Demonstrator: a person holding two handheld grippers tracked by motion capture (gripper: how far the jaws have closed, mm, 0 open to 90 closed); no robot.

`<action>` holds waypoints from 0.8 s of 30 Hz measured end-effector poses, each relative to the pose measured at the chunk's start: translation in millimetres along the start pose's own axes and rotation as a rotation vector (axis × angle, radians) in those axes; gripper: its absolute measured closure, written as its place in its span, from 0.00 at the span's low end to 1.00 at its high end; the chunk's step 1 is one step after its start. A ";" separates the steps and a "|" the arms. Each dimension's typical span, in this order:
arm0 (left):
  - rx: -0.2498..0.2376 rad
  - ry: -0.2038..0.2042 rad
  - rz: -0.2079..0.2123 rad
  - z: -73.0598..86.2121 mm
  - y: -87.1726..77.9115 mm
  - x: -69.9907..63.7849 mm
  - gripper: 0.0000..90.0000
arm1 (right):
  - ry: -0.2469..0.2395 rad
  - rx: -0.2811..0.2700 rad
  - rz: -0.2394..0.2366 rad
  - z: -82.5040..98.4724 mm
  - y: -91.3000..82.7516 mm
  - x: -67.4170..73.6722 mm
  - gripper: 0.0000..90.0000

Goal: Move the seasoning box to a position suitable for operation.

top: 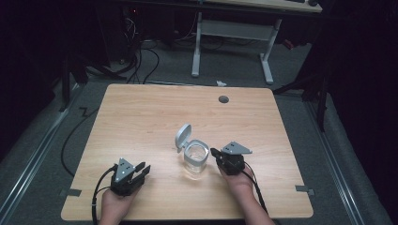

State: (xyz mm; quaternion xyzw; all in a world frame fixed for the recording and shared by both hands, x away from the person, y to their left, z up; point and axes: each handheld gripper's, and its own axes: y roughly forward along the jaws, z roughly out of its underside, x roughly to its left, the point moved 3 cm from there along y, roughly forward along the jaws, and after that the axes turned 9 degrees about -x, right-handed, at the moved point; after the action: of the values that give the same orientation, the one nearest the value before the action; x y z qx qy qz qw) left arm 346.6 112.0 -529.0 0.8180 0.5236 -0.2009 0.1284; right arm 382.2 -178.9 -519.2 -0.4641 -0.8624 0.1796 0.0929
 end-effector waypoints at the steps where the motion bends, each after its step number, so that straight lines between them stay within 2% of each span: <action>1: -0.001 -0.002 0.000 -0.4 -0.2 0.1 0.81 | -0.003 0.002 -0.002 0.1 1.9 0.6 1.00; 10: -0.002 -0.005 0.000 -0.6 0.2 0.8 0.83 | -0.026 -0.009 -0.026 -2.9 -4.7 12.5 1.00; 16: -0.002 -0.007 0.003 0.3 1.1 -1.0 0.83 | -0.056 -0.012 -0.075 -1.1 -13.8 32.9 1.00; 18: -0.001 -0.007 0.006 0.5 0.5 -1.8 0.84 | -0.065 -0.014 -0.068 -1.4 -13.6 35.7 1.00; 22: -0.002 -0.007 0.008 0.4 -0.1 -2.3 0.85 | -0.039 0.000 -0.055 -2.7 -4.7 31.0 1.00; 24: -0.003 -0.007 0.007 -0.1 -0.3 -1.4 0.85 | -0.041 -0.001 -0.062 -4.2 -3.6 33.1 1.00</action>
State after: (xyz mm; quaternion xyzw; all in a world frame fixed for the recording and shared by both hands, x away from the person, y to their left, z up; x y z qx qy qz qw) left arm 345.8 111.0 -528.3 0.8187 0.5207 -0.2026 0.1322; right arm 362.6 -152.2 -514.1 -0.4334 -0.8782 0.1857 0.0804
